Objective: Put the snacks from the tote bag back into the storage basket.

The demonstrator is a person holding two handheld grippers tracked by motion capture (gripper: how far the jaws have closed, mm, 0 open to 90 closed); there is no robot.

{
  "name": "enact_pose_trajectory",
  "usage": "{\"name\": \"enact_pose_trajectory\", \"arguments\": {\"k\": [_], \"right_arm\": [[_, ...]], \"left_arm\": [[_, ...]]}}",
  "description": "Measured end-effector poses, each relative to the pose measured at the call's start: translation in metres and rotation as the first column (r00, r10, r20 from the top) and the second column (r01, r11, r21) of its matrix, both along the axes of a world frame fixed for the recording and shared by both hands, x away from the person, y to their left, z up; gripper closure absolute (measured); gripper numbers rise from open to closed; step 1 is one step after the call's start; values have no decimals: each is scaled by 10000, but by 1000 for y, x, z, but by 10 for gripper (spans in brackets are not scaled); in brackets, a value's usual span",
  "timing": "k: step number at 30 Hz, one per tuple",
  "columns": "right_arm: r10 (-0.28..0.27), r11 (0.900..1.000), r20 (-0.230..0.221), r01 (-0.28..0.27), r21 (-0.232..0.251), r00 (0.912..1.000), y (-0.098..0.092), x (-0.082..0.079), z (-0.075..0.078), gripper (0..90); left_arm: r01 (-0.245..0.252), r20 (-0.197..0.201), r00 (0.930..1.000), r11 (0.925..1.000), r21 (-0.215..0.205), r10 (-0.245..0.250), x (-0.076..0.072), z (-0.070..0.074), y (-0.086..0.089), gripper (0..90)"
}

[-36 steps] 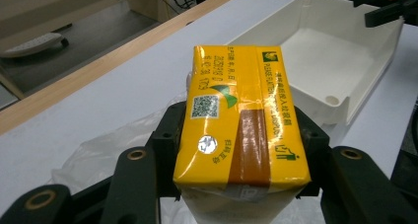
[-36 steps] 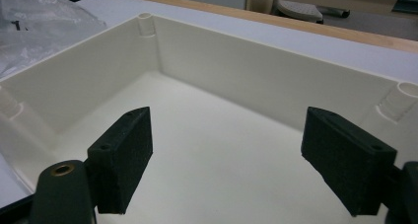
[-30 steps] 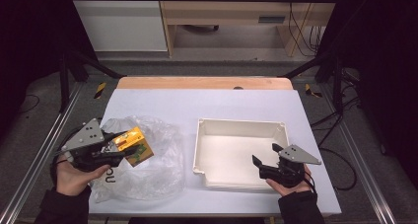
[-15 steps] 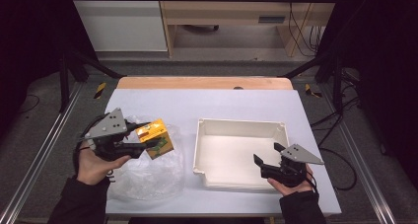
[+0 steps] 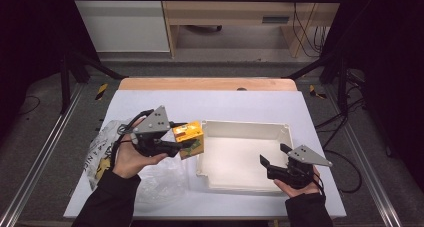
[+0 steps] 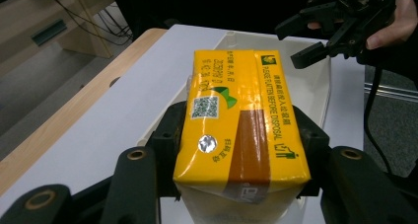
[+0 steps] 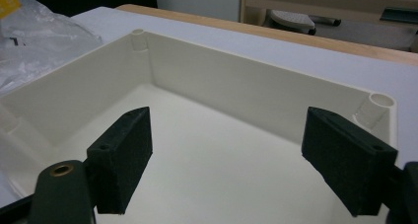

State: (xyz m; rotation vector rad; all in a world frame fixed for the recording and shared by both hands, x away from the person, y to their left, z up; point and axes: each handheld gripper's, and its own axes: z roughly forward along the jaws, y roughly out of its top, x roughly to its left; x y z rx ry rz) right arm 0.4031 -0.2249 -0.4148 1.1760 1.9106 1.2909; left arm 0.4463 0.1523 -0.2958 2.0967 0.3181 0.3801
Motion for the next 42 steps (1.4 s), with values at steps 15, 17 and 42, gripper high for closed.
{"name": "enact_pose_trajectory", "arguments": {"k": [15,17,42], "right_arm": [[-177,9998,8,177,103,9998,-6,1,0,201],[-174,9998,12,174,78,9998,-6,1,0,201],[-137,9999,-17,137,37,9999,-5,2,-3,203]], "left_arm": [[1138,-416,9927,9933,217,-1128,10,-23,-44,501],[1209,-456,9918,9924,246,-1197,11,-25,-46,501],[2433,-1089,9656,9683,569,-2362,28,-67,-71,501]]}}
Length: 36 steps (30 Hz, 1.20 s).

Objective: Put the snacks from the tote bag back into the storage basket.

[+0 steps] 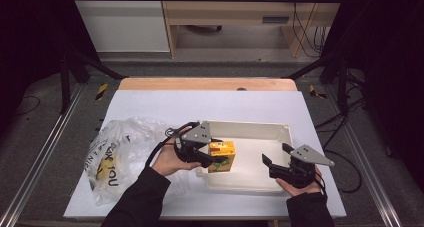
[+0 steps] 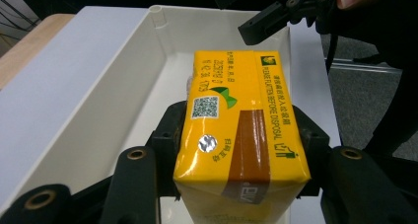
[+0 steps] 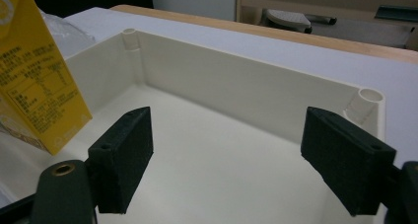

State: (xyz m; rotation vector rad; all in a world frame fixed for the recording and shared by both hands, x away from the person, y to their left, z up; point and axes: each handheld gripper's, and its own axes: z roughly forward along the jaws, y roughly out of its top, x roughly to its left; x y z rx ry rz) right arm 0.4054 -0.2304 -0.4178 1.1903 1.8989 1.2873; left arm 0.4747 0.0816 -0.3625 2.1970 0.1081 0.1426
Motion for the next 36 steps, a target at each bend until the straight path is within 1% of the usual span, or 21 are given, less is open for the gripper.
{"name": "enact_pose_trajectory", "arguments": {"k": [1,3,5,6,9,12,14,16,17,19,23,27,28,31,33,34,36], "right_arm": [[0,10000,0,0,0,10000,0,0,0,203],[3,10000,-12,-3,12,10000,0,0,0,202],[7,10000,-17,-7,11,10000,0,0,0,202],[4,10000,-30,-4,14,10000,0,0,0,202],[9,10000,-46,-9,21,10000,1,0,-1,202],[37,10000,-56,-38,-23,10000,1,0,-1,203],[38,10000,-55,-38,-27,10000,1,0,-1,202],[40,10000,-61,-40,-43,10000,1,0,-2,202],[40,10000,-61,-40,-43,10000,1,0,-2,202],[39,10000,-69,-39,-48,10000,2,0,-2,202],[51,10000,-85,-51,-21,10000,2,0,-2,202],[51,10000,-85,-51,-23,10000,2,0,-2,203],[56,10000,-97,-56,-51,9999,2,0,-2,203],[36,10000,-91,-37,-64,10000,2,1,-2,203],[37,10000,-90,-38,-70,10000,3,1,-2,203],[37,10000,-90,-38,-70,10000,3,1,-2,203],[63,9999,-81,-63,-79,9999,3,1,-2,203]], "left_arm": [[0,0,10000,10000,0,0,0,0,0,501],[26,-76,10000,10000,74,-26,3,-7,-1,501],[22,-97,10000,9999,113,-21,3,-9,-1,500],[36,-175,9998,9999,125,-33,5,-14,0,501],[77,-223,9997,9999,152,-73,6,-18,0,501],[219,-251,9995,9993,300,-212,6,-26,-1,501],[231,-294,9993,9995,225,-224,6,-29,-1,500],[293,-292,9992,9989,360,-283,7,-32,-1,500],[293,-292,9992,9989,360,-283,7,-32,-1,500],[296,-371,9989,9992,285,-286,8,-36,-1,500],[346,-392,9987,9986,398,-331,10,-41,-2,500],[288,-477,9985,9981,540,-262,11,-47,-2,500],[300,-532,9982,9982,516,-273,12,-50,-2,499],[277,-544,9982,9988,414,-255,12,-50,-1,499],[299,-548,9981,9984,478,-272,12,-51,0,498],[271,-560,9981,9987,426,-246,12,-51,-1,498],[318,-480,9984,9978,580,-290,10,-50,-1,494]]}}
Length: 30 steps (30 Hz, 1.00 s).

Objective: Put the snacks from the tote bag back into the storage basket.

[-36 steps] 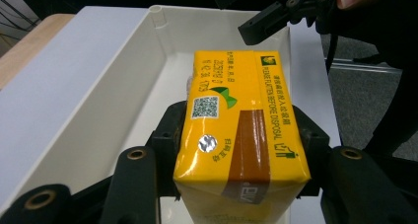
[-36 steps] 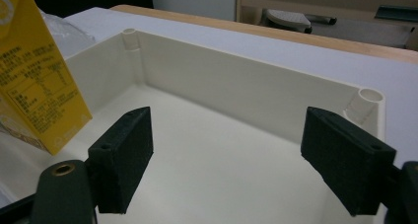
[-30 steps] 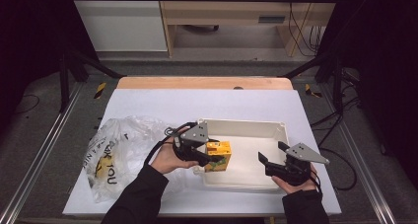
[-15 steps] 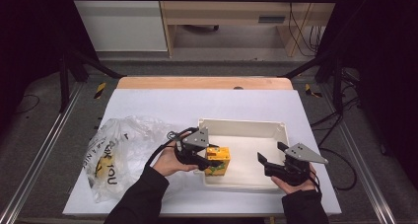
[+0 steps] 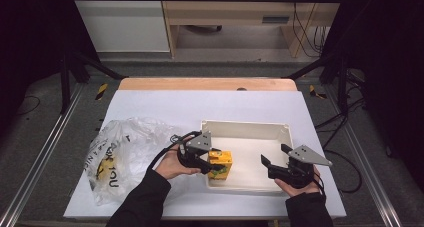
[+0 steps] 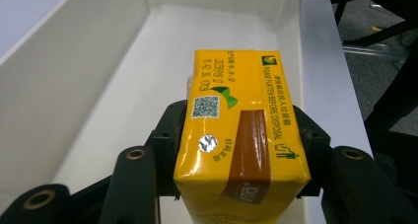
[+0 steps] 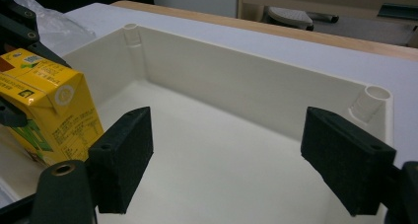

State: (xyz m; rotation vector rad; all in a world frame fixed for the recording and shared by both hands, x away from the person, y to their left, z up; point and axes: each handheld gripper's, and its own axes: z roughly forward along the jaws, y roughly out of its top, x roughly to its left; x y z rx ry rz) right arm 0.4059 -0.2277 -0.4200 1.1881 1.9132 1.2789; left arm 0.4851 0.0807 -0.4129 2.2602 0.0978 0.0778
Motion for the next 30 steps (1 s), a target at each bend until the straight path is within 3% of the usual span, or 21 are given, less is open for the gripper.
{"name": "enact_pose_trajectory", "arguments": {"k": [2,6,7,8,9,11,16,17,18,20,23,30], "right_arm": [[3,10000,-4,-3,-3,10000,0,0,0,203],[-29,10000,-23,29,-19,10000,1,0,-1,203],[-26,10000,-31,26,-14,10000,0,0,-1,202],[-26,10000,-31,26,-14,10000,0,0,-1,202],[-34,10000,-17,34,-11,10000,0,0,-1,202],[-51,10000,-9,51,-8,10000,0,0,0,202],[-74,10000,6,74,-21,10000,0,0,0,202],[-88,9999,20,88,-51,10000,0,0,0,202],[-88,9999,20,88,-51,10000,0,0,0,202],[-88,9999,40,88,-53,10000,0,-1,0,201],[-136,9999,52,136,-14,9999,0,-1,0,201],[-182,9998,62,182,-51,9998,-1,-1,0,200]], "left_arm": [[-43,-47,10000,10000,26,43,-1,0,0,488],[-220,-220,9995,9992,-332,212,-1,5,4,439],[-403,-263,9989,9963,-757,384,-2,11,7,413],[-403,-263,9989,9963,-757,384,-2,11,7,404],[-557,-179,9984,9919,-1137,540,-5,19,12,390],[-778,-59,9970,9875,-1369,777,-8,26,18,367],[-1466,114,9886,9768,-1558,1502,-16,39,33,315],[-1787,206,9827,9714,-1562,1841,-20,44,42,308],[-1787,206,9827,9714,-1562,1841,-20,44,42,305],[-2114,254,9756,9639,-1617,2182,-24,48,51,299],[-2683,160,9613,9472,-1754,2752,-30,50,67,284],[-3945,121,9147,8989,-1906,4040,-44,44,105,261]]}}
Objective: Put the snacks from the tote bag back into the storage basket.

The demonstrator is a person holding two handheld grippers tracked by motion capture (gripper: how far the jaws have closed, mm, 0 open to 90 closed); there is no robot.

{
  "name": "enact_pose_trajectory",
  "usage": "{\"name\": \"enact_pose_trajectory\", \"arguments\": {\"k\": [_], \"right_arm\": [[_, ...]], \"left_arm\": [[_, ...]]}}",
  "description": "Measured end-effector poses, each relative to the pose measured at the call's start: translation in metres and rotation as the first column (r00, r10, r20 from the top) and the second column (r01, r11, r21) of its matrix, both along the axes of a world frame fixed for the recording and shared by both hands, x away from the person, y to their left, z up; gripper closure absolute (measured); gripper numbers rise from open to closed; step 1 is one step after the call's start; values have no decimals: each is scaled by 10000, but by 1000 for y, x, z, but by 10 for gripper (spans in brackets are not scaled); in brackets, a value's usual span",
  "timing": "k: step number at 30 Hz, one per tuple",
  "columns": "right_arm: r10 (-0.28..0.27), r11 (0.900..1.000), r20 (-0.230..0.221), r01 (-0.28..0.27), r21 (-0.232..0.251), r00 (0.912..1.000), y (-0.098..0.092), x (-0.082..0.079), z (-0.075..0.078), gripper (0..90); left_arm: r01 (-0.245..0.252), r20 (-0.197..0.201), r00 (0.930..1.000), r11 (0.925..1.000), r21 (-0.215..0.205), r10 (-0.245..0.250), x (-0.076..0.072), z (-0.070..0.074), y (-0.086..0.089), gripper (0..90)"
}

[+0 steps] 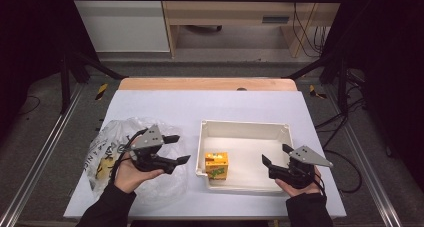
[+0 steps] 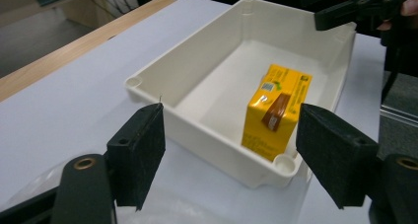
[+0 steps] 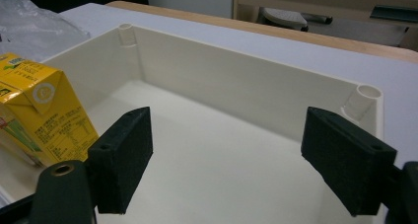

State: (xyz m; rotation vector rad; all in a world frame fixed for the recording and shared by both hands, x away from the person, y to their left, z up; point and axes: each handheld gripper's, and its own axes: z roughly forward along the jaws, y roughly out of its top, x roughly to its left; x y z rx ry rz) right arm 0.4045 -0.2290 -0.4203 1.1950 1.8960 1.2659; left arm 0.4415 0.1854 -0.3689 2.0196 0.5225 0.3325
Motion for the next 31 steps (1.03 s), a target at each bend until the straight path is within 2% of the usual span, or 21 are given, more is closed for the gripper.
{"name": "enact_pose_trajectory", "arguments": {"k": [2,3,5,8,10,11,13,14,15,16,17,18,19,20,22,24,26,27,28,31], "right_arm": [[-9,10000,6,9,-6,10000,0,0,0,200],[-38,10000,1,38,-20,10000,-1,0,-1,200],[-67,10000,18,67,-16,10000,-1,0,-1,200],[-105,9999,10,105,-23,9999,-1,0,-1,199],[-99,9999,22,100,-44,9999,-1,-1,-1,198],[-99,9999,22,100,-44,9999,-1,-1,-1,198],[-111,9999,40,111,-39,9999,-2,-1,-2,198],[-111,9999,40,111,-39,9999,-2,-1,-2,198],[-121,9999,42,121,-34,9999,-2,-1,-2,198],[-149,9999,25,149,-11,9999,-2,-1,-2,198],[-182,9998,18,182,-43,9998,-3,-1,-3,198],[-182,9998,18,182,-43,9998,-3,-1,-3,198],[-230,9997,25,230,-9,9997,-4,-1,-3,198],[-230,9997,25,230,-9,9997,-4,-1,-3,198],[-376,9993,64,376,2,9993,-7,-1,-3,198],[-412,9992,54,412,14,9991,-7,-1,-3,198],[-488,9988,42,487,36,9988,-8,-2,-3,197],[-543,9985,88,543,27,9985,-10,-1,-3,197],[-543,9985,88,543,27,9985,-10,-1,-3,197],[-611,9981,114,611,35,9981,-11,-1,-3,197]], "left_arm": [[-328,55,9994,9995,-22,328,-4,-4,11,261],[-713,9,9975,9973,-200,713,-7,-9,22,256],[-895,-20,9960,9956,-270,895,-9,-12,27,253],[-1431,-24,9897,9892,-315,1431,-11,-19,39,249],[-2021,132,9792,9788,-340,2027,-14,-25,52,245],[-2021,132,9792,9788,-340,2027,-14,-25,52,244],[-2589,203,9655,9654,-305,2596,-17,-33,65,243],[-2589,203,9655,9654,-305,2596,-17,-33,65,243],[-2836,54,9588,9583,-349,2840,-18,-37,72,243],[-2937,-23,9558,9551,-380,2939,-18,-39,76,243],[-3253,-102,9456,9447,-419,3252,-19,-43,85,243],[-3253,-102,9456,9447,-419,3252,-19,-43,85,243],[-3579,-199,9338,9325,-491,3573,-20,-45,93,243],[-3579,-199,9338,9325,-491,3573,-20,-45,93,243],[-3848,-292,9230,9209,-628,3837,-21,-47,100,242],[-4120,-201,9112,9097,-524,4115,-23,-48,106,240],[-4231,-316,9061,9037,-661,4219,-25,-50,111,240],[-4386,-308,8987,8962,-665,4376,-26,-52,115,239],[-4386,-308,8987,8962,-665,4376,-26,-52,115,239],[-4507,-406,8926,8911,-521,4491,-27,-56,120,238]]}}
